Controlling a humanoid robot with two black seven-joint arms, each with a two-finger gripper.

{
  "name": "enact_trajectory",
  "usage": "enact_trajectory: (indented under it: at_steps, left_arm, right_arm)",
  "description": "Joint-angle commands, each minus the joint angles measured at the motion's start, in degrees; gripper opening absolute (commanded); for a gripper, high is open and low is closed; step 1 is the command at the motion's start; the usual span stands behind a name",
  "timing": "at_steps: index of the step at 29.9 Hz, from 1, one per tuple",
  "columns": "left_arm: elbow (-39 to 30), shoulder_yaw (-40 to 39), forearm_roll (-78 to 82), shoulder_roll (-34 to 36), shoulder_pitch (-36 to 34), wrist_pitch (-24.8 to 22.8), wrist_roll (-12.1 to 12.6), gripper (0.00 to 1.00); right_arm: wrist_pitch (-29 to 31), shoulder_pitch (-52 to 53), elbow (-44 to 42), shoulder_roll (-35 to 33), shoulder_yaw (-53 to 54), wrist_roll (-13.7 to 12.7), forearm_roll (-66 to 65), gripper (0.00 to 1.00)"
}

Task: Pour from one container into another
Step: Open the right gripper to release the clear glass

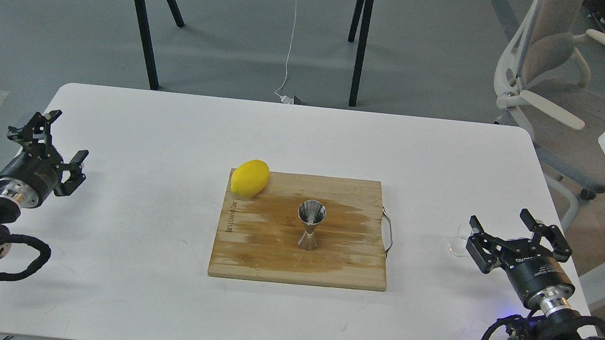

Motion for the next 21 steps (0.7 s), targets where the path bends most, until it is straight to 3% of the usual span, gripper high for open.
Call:
enact_trajectory:
  at_steps: [1,9,21]
  left_arm:
    - [0.0,0.0,0.0,0.1,-0.1,0.0,0.0,0.99]
    - [-0.2,-0.7,-0.6,0.2,-0.6,0.0,0.0,0.99]
    - [-0.4,-0.9,-0.7,0.4,-1.2,0.0,0.0,0.99]
  right_arm:
    - [5.5,3.2,-0.6,-3.1,-0.3,-0.1,-0.9,0.99]
    - [5.5,11.8,-12.2,-3.1,-0.7,-0.1,-1.9,0.99]
    - [5.5,13.1,-16.5,-1.0,-0.5,0.7,-1.9,0.99]
